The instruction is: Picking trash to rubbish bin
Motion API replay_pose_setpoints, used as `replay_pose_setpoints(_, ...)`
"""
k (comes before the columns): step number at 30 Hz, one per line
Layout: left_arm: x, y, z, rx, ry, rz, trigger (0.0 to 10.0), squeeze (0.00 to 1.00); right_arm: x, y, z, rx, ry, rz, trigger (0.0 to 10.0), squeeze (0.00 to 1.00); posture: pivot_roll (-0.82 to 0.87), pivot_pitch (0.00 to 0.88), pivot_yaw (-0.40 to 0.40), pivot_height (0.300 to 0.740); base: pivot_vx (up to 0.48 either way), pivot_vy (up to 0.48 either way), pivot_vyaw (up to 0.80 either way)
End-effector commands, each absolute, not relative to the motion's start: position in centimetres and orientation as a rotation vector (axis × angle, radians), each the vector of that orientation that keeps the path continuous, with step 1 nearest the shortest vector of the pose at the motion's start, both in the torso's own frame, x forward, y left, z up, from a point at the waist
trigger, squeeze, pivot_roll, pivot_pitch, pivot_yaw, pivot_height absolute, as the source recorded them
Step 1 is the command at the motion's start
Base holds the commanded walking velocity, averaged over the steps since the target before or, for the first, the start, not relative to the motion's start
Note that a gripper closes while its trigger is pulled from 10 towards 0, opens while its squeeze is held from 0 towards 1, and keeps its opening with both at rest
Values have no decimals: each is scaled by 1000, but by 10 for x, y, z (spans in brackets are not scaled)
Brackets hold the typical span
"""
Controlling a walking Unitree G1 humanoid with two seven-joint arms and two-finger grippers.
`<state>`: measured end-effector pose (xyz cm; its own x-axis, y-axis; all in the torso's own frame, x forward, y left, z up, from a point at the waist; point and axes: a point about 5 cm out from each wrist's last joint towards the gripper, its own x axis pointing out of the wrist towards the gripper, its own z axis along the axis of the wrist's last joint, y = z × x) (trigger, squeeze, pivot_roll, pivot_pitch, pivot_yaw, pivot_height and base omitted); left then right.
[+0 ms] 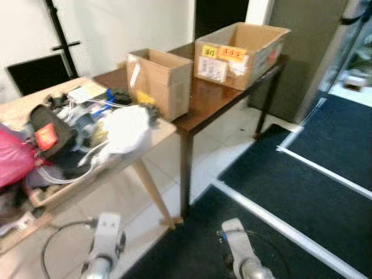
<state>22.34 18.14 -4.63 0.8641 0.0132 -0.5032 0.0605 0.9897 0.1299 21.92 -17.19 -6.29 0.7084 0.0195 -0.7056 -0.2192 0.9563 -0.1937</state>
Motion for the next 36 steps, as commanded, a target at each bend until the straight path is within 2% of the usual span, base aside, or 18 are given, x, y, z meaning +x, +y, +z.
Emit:
replay_pose_setpoints(1, 224, 183, -46, 143, 524, -21, 10000, 0, 216, -169, -65, -268, 788, 141, 10000, 0, 10, 19, -17, 740, 0, 0, 800)
replay_pose_setpoints(36, 227, 186, -44, 136, 518, 5, 10000, 0, 219, -167, -64, -260, 784, 143, 10000, 0, 19, 38, -20, 740, 0, 0, 800)
